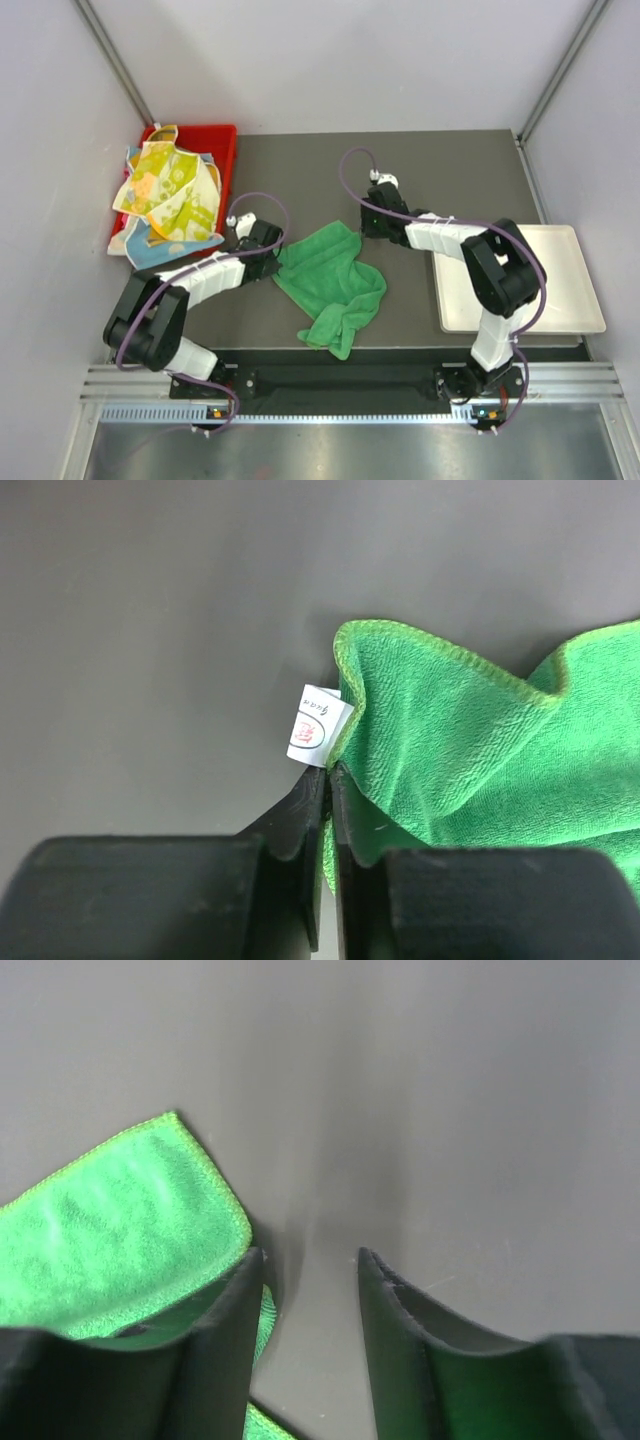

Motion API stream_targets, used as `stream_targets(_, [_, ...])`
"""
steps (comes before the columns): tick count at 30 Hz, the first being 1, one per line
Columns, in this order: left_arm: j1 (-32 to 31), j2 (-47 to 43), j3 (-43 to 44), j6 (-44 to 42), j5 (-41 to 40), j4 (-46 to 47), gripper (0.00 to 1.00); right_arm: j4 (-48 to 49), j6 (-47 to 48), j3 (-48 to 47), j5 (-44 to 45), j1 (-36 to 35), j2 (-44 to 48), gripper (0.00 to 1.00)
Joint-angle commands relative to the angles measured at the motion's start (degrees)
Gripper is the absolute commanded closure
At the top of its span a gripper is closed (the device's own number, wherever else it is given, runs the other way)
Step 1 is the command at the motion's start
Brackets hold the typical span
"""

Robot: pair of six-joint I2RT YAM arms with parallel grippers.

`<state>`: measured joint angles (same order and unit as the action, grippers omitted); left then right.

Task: Fold and stack the towels
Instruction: Flatten out the crumpled towel

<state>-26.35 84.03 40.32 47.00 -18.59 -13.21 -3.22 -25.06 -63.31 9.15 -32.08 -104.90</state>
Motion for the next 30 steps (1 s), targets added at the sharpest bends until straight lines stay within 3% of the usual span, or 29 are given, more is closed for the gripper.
stream_targets(1, [0.25, -3.33, 0.65, 0.36, -0.65, -1.89, 0.87, 2.78, 3.25, -3.13, -2.98, 0.70, 0.32, 0.55])
stream_targets(10, [0.25, -15.55, -5.86, 7.05, -5.67, -8.85, 0.88, -0.99, 8.88, -14.38, -8.26, 0.52, -7.68, 0.51])
stream_targets(14, [0.25, -15.13, -7.01, 7.75, -5.23, -8.06, 0.87, -2.93, 10.20, -17.55, -8.62, 0.17, -10.58, 0.51])
stream_targets(22, [0.25, -13.63, -3.84, 5.73, -9.79, -7.35, 0.50, -5.74, 12.93, -21.85, -8.71, -1.50, -14.27, 0.46])
stream_targets(26, [0.33, -10.56, -0.95, 5.55, -12.25, -7.88, 0.40, -6.97, 13.37, -23.52, -6.87, -2.38, -16.03, 0.45])
stream_targets(30, [0.95, -6.35, 0.64, 4.68, -11.38, -5.17, 0.38, -7.41, 13.28, -23.97, -5.63, -2.73, -16.56, 0.44])
